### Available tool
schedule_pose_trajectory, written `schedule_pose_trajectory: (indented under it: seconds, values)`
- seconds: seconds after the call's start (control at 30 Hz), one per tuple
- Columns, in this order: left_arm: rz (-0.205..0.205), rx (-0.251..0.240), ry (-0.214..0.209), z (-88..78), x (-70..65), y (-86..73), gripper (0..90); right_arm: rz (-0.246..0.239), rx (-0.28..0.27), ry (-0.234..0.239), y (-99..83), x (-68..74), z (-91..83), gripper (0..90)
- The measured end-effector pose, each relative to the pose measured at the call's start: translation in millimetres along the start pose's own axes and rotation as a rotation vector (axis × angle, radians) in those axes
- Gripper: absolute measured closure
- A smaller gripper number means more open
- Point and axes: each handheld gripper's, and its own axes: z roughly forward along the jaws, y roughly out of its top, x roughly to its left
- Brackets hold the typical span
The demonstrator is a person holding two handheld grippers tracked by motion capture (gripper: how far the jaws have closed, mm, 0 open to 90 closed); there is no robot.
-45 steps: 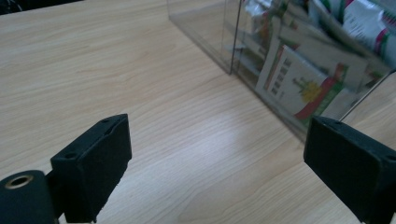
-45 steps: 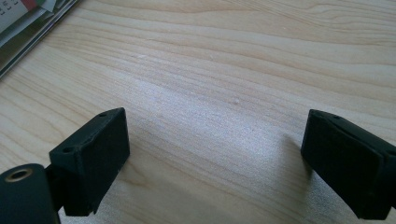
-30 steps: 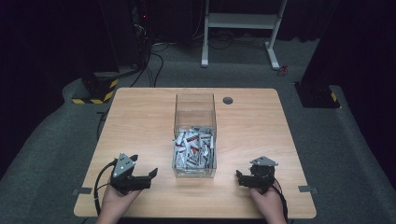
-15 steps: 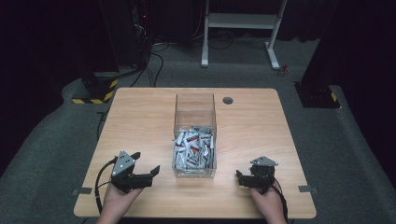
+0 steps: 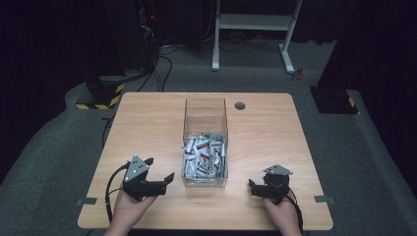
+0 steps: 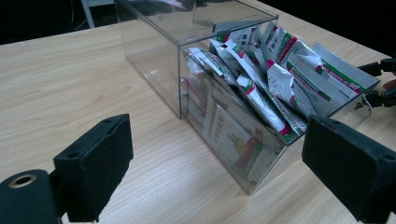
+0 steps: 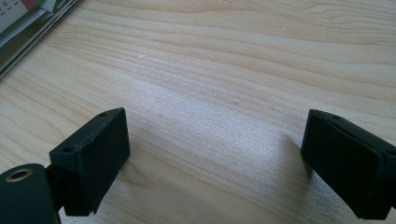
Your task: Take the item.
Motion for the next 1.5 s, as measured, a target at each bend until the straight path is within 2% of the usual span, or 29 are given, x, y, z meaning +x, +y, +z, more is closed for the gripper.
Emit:
schedule_pose_trajectory:
  seconds: [0.3, 1.13, 1.5]
  values:
    - [0.022, -0.001, -0.023, 6.0, -7.6, 8.7, 10.0, -0.001, 0.000, 0.001, 0.0, 0.0, 0.0, 7.9]
    - [0.051, 0.001, -0.080, 26.5, -26.4, 23.3, 13.0, -0.002, 0.000, 0.003, 0.0, 0.2, 0.0, 7.9]
    - [0.050, 0.003, -0.105, 35.7, -32.6, 28.4, 13.9, -0.002, 0.000, 0.003, 0.0, 0.3, 0.0, 7.9]
